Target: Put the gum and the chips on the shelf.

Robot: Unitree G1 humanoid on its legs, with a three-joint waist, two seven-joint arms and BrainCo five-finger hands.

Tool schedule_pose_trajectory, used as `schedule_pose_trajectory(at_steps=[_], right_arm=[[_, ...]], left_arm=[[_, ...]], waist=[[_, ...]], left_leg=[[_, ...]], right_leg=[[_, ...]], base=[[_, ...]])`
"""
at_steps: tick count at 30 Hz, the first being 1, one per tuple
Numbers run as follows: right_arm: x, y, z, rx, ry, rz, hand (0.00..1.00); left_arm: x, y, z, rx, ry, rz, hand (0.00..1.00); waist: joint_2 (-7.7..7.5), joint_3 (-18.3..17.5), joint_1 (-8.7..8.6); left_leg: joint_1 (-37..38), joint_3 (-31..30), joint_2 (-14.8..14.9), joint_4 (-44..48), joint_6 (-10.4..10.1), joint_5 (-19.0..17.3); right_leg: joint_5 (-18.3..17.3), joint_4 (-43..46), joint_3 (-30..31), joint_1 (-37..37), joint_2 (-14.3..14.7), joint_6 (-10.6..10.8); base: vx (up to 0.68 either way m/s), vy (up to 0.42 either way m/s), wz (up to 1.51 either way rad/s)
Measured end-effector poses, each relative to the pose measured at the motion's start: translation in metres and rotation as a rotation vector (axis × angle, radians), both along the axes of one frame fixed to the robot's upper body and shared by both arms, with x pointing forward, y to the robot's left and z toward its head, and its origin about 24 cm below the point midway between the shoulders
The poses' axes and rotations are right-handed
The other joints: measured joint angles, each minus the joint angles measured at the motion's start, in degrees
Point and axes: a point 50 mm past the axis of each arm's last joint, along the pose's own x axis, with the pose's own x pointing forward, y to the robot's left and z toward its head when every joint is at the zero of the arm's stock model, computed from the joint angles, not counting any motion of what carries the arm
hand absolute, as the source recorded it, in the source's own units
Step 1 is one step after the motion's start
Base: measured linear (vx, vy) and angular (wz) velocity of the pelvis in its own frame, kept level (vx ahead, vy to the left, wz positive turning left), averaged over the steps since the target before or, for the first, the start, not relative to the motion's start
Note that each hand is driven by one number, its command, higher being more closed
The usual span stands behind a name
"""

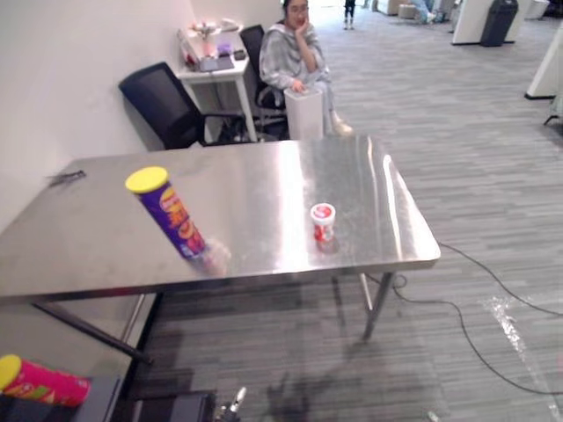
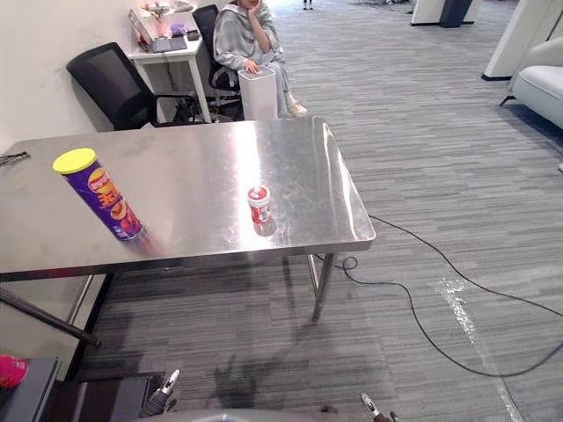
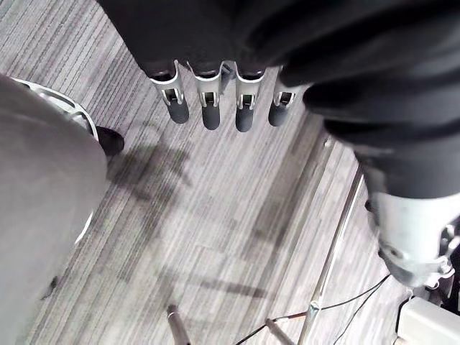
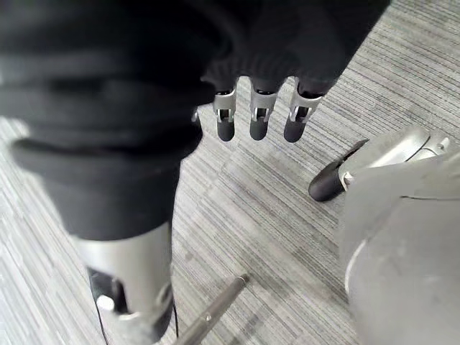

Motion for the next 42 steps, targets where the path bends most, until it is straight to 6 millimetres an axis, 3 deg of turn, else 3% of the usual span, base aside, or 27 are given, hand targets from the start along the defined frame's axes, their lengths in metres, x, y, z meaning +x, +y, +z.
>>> schedule_pose_trajectory(at_steps=[3,6,9,11,12,13,14,15,16,19,21,25,28,32,35,42], right_arm=[[-0.009,-0.011,0.002,-0.013,-0.013,-0.137,0.00],[-0.003,-0.036,0.010,-0.066,-0.075,-0.268,0.00],[0.030,-0.081,0.041,-0.235,-0.229,-0.299,0.00],[0.066,-0.119,0.093,-0.459,-0.421,-0.280,0.00],[0.076,-0.126,0.109,-0.518,-0.478,-0.266,0.00],[0.095,-0.135,0.143,-0.628,-0.597,-0.242,0.00],[0.102,-0.138,0.158,-0.684,-0.643,-0.226,0.00],[0.116,-0.140,0.190,-0.800,-0.733,-0.195,0.00],[0.126,-0.137,0.217,-0.882,-0.819,-0.170,0.00],[0.142,-0.119,0.265,-1.048,-0.980,-0.047,0.00],[0.149,-0.109,0.279,-1.087,-1.031,0.017,0.00],[0.176,-0.064,0.302,-1.127,-1.167,0.356,0.00],[0.190,-0.040,0.302,-1.081,-1.225,0.614,0.00],[0.200,-0.013,0.292,-0.995,-1.246,0.829,0.00],[0.208,0.010,0.282,-0.915,-1.262,0.966,0.00],[0.227,0.043,0.260,-0.785,-1.240,1.148,0.00]], left_arm=[[-0.001,0.002,0.000,0.003,0.001,0.008,0.00],[-0.002,0.005,0.000,0.008,0.001,0.036,0.00],[-0.008,0.010,0.000,0.013,0.009,0.087,0.00],[-0.010,0.008,0.001,0.012,0.004,0.096,0.00],[-0.010,0.008,0.001,0.014,-0.005,0.097,0.00],[-0.012,0.009,0.002,0.018,-0.015,0.102,0.00],[-0.012,0.009,0.002,0.018,-0.017,0.105,0.00],[-0.012,0.009,0.003,0.017,-0.021,0.111,0.00],[-0.012,0.008,0.003,0.017,-0.022,0.110,0.00],[-0.011,0.008,0.003,0.019,-0.027,0.092,0.00],[-0.010,0.008,0.004,0.024,-0.030,0.066,0.00],[-0.009,0.010,0.004,0.035,-0.030,0.010,0.00],[-0.006,0.013,0.006,0.044,-0.039,-0.036,0.00],[-0.012,0.015,0.006,0.050,-0.018,-0.062,0.00],[-0.013,0.016,0.005,0.053,-0.012,-0.078,0.00],[-0.017,0.016,0.004,0.054,0.020,-0.115,0.00]], waist=[[-0.32,-0.11,-0.03],[-0.36,-0.10,-0.14],[-0.49,0.01,-0.26],[-0.38,0.03,-0.38],[-0.37,0.03,-0.39],[-0.34,0.01,-0.25],[-0.39,0.04,-0.27],[-0.48,0.12,-0.31],[-0.54,0.15,-0.29],[-0.52,0.12,-0.29],[-0.52,0.59,-0.36],[-0.53,0.72,-0.46],[-0.56,0.73,-0.20],[-0.68,0.84,-0.01],[-0.68,0.84,0.09],[-0.39,0.84,0.61]], left_leg=[[0.41,-0.11,-0.39,-0.23,-0.13,-0.16],[0.49,-0.30,-0.74,-0.23,0.30,-0.15],[0.51,-1.10,-0.73,-0.26,0.22,-0.28],[0.51,-0.70,-0.37,-0.18,0.09,-0.86],[0.49,-0.32,-0.10,-0.06,0.12,-1.12],[0.36,0.43,0.10,0.18,-0.04,-1.63],[0.29,0.59,0.13,0.28,-0.06,-1.72],[0.14,0.68,0.29,0.39,-0.11,-2.01],[0.12,0.75,0.45,0.43,-0.22,-2.08],[-0.65,1.08,0.85,0.73,-0.37,-2.18],[-0.85,0.98,0.90,0.96,-0.39,-2.18],[-1.29,0.10,0.71,1.30,-0.47,-2.24],[-2.65,-1.69,0.71,2.21,-0.45,-2.25],[-2.82,-2.89,0.68,2.91,-0.44,-2.25],[-2.81,-3.13,0.63,3.03,-0.42,-2.25],[-3.51,-5.03,0.44,3.05,-0.02,-1.87]], right_leg=[[1.30,-0.64,-0.27,0.56,-0.36,0.70],[2.07,-1.52,-0.46,1.14,-0.43,1.88],[2.20,-1.66,-0.60,1.02,-0.43,2.05],[2.19,-1.63,-0.87,0.82,-0.36,2.05],[2.19,-1.62,-0.85,0.67,-0.30,2.05],[2.19,-1.51,-0.77,0.07,-0.15,2.05],[2.19,-1.51,-0.73,0.06,-0.13,2.06],[2.17,-1.54,-0.60,-0.07,-0.01,2.07],[2.16,-1.53,-0.54,-0.14,0.14,2.07],[2.15,-1.47,-0.14,-0.99,0.46,2.07],[2.16,-1.46,-0.15,-1.09,0.62,2.08],[2.16,-1.44,-0.34,-1.14,0.84,2.08],[2.16,-1.28,-1.22,-1.60,0.67,2.09],[2.16,-0.93,-1.61,-1.24,0.50,2.09],[2.16,-0.92,-1.77,-1.10,0.42,2.09],[2.31,-1.09,-3.10,-1.07,0.24,2.23]], base=[[0.10,0.016,0.00],[0.13,0.008,-0.02],[0.11,-0.018,-0.12],[0.06,-0.017,-0.07],[0.02,-0.019,-0.19],[0.00,-0.017,-0.20],[0.00,-0.029,-0.19],[0.00,-0.026,-0.08],[0.00,-0.037,-0.05],[0.00,-0.039,-0.06],[0.02,-0.036,-0.01],[0.00,-0.015,0.04],[-0.01,-0.026,0.15],[-0.01,-0.011,0.10],[-0.03,-0.004,0.03],[-0.04,-0.006,0.10]])
